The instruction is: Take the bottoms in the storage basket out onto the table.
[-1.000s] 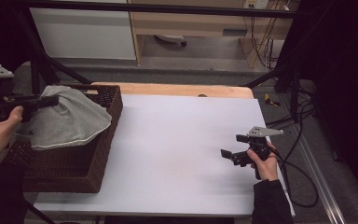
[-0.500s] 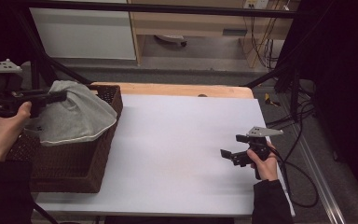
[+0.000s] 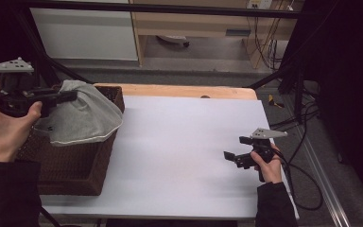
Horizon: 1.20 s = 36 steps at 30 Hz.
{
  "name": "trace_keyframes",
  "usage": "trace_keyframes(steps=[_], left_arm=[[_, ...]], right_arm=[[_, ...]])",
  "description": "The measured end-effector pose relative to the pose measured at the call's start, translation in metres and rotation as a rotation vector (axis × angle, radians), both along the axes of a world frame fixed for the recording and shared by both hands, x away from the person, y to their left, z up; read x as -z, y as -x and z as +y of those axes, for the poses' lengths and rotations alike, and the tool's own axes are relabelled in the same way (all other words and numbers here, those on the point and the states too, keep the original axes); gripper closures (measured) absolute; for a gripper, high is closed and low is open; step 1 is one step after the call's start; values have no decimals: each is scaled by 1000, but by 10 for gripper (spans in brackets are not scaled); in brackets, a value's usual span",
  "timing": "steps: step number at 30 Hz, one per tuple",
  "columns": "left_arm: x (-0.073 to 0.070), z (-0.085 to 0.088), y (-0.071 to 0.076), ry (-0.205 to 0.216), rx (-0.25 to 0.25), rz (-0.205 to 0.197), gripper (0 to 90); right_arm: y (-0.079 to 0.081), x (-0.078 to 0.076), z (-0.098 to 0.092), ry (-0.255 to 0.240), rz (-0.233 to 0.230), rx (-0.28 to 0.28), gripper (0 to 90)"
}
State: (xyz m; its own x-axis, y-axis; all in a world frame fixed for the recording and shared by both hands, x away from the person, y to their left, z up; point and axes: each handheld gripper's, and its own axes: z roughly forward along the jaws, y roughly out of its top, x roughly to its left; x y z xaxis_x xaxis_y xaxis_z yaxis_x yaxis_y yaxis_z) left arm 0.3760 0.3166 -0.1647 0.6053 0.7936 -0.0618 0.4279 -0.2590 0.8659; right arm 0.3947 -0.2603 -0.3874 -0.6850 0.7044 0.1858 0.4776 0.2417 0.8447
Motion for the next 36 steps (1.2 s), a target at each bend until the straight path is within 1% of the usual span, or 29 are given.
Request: trace_keyframes(steps=[1, 3, 4, 6, 7, 8, 17, 21, 33, 36], left_arm=[[-1, -1, 0, -7, 0, -8, 814], [-2, -5, 0, 1, 11, -5, 814], [-2, -6, -1, -5, 13, -12, 814], [-3, -10, -1, 0, 22, -7, 814], [-3, -11, -2, -7, 23, -14, 814], [-3, -14, -2, -1, 30, -8, 814], [-4, -33, -5, -6, 81, -9, 814], [-3, -43, -6, -13, 103, -6, 814], [4, -64, -13, -24, 141, 8, 814], [5, -71, -14, -34, 153, 10, 814]], right_arm=[[0, 0, 0, -1, 1, 1, 12], [0, 0, 0, -1, 1, 1, 12], [0, 0, 0, 0, 2, 2, 12], [0, 1, 1, 0, 1, 0, 12], [0, 0, 1, 0, 1, -1, 12], [0, 0, 1, 0, 0, -1, 12], [0, 0, 0, 0, 0, -2, 12], [0, 0, 0, -1, -1, -1, 12], [0, 0, 0, 0, 0, -2, 12], [0, 0, 0, -2, 0, -1, 12]])
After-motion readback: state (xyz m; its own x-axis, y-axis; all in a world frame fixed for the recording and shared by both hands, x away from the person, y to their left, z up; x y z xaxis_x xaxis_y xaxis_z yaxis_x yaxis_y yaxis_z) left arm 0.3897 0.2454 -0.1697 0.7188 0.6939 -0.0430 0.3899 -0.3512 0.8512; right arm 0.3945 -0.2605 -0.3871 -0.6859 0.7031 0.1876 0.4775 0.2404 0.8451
